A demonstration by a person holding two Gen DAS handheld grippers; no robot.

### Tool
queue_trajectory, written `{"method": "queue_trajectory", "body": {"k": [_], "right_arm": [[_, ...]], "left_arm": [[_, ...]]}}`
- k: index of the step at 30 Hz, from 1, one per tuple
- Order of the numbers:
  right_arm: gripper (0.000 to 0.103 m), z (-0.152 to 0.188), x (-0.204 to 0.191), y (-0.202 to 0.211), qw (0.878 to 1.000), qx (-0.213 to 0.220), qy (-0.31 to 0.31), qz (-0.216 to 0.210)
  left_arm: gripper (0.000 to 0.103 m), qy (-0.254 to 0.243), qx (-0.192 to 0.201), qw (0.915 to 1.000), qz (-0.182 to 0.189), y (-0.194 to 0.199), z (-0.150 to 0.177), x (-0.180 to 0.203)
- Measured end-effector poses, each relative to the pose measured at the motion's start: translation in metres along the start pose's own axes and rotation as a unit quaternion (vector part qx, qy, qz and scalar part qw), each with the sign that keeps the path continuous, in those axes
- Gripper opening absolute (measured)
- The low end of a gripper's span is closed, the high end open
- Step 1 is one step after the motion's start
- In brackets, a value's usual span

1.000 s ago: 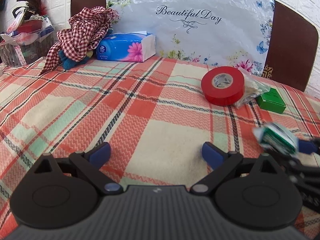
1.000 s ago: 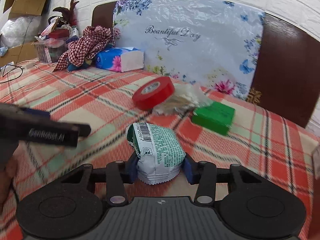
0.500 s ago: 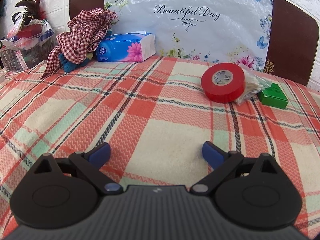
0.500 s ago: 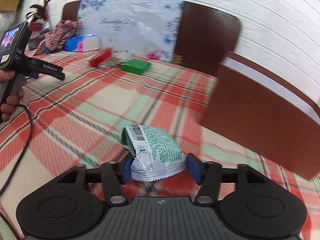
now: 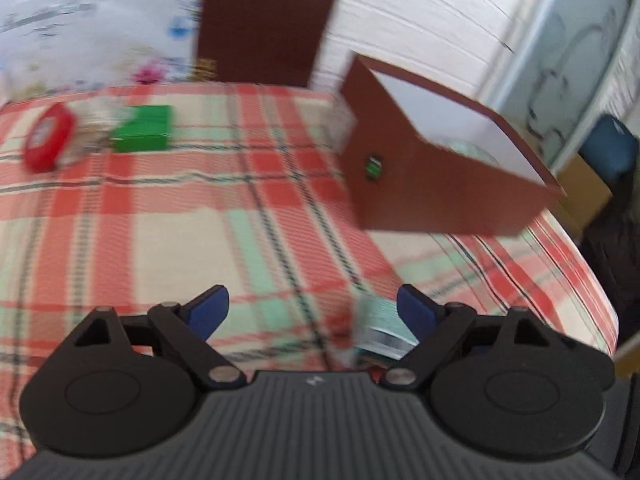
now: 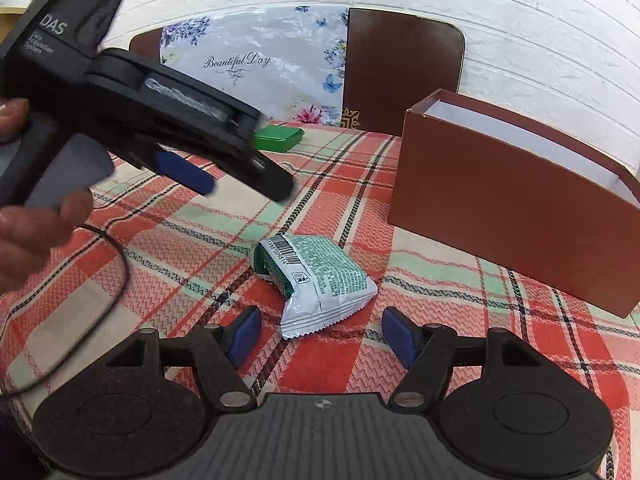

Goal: Organize objects
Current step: 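Grasp the green-and-white wrapped packet with the left gripper, then carry the packet with the left gripper and drop it into the brown box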

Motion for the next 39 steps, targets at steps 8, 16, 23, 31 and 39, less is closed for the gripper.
{"method": "queue_trajectory", "body": {"k": [8, 16, 23, 31, 39], "right_arm": [[0.028, -0.005, 0.0, -0.013, 1.0, -0.005, -0.012, -0.019], [0.024, -0.048, 0.022, 0.02, 0.993, 0.116, -0.018, 0.027], [0.024, -0.095, 0.086, 0.027, 0.978, 0.181, -0.043, 0.097], [0.031, -0.116, 0.149, -0.008, 0.969, 0.177, -0.041, 0.166], [0.046, -0.1, 0.16, -0.008, 0.963, 0.183, -0.089, 0.175]], "left_arm": [[0.04, 0.003, -0.059, 0.9961, 0.065, -0.027, 0.019, 0.033], [0.039, -0.06, 0.017, 0.9952, 0.076, 0.005, -0.047, 0.081], [0.039, -0.125, 0.061, 0.9868, 0.083, -0.017, -0.12, 0.138], [0.062, -0.16, 0.064, 0.9843, 0.039, -0.08, -0.166, 0.162], [0.066, -0.136, 0.043, 0.9883, -0.054, -0.104, -0.154, 0.126]]}}
Point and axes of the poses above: each gripper's, at about its wrist camera, not at the fingertips, and y roughly against the way its jaws point, x to its right, z to its underside, the point moved 10 cm from there along -y, roughly the way its jaws point, and after that the axes turned 3 degrees about -y, right-handed, at the moved point
